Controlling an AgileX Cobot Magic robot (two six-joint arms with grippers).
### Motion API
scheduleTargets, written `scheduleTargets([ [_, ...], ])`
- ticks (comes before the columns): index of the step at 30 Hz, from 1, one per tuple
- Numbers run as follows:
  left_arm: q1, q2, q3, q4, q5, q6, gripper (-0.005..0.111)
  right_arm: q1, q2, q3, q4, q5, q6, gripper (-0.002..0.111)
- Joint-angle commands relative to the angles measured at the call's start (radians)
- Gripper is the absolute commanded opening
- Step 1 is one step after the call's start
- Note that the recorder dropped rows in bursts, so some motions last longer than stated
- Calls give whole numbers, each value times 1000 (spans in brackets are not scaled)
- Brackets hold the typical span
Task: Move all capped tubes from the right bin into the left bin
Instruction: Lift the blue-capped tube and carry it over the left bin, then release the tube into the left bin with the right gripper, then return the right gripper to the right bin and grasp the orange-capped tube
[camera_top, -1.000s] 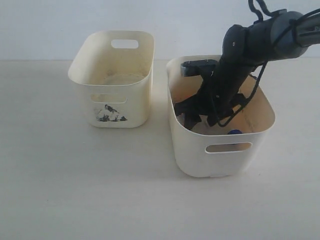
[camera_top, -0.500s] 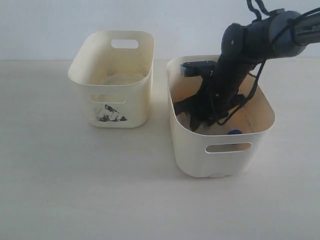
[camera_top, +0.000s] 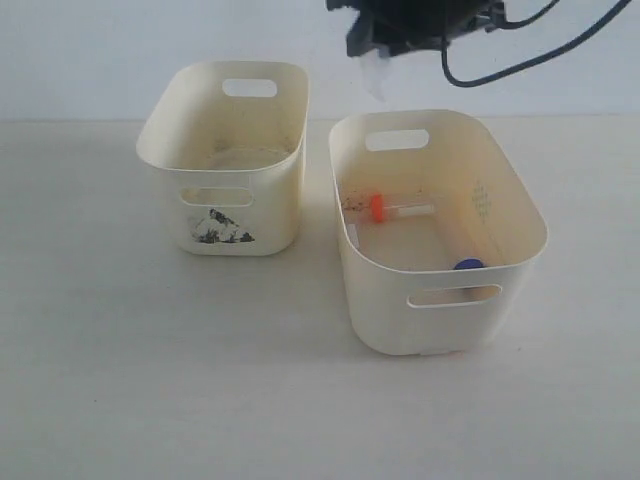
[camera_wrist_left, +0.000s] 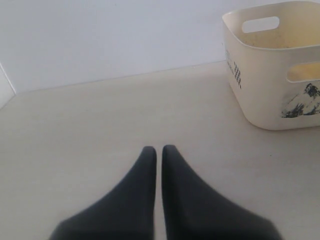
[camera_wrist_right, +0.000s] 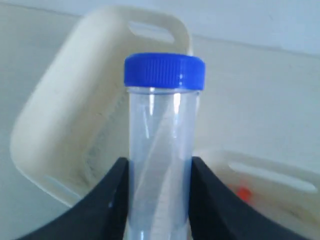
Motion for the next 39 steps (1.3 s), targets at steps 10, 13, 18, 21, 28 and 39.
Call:
scheduleTargets([
  [10,1,-2,-4,-1,-15,-12,4,246,192,-2,127,-492,-158,0],
  [13,1,-2,-4,-1,-15,-12,4,270,236,-2,127,-579,-158,7],
  [18,1,-2,-4,-1,-15,-12,4,278,281,-2,127,-570,-149,60],
  [21,1,-2,-4,-1,-15,-12,4,276,270,-2,122,-537,-156,65],
  [28,1,-2,-4,-1,-15,-12,4,108,55,-32,-170,23,-228,31],
  [39,1,-2,-4,-1,-15,-12,4,-22,111,-55,-385,445,-484,31],
])
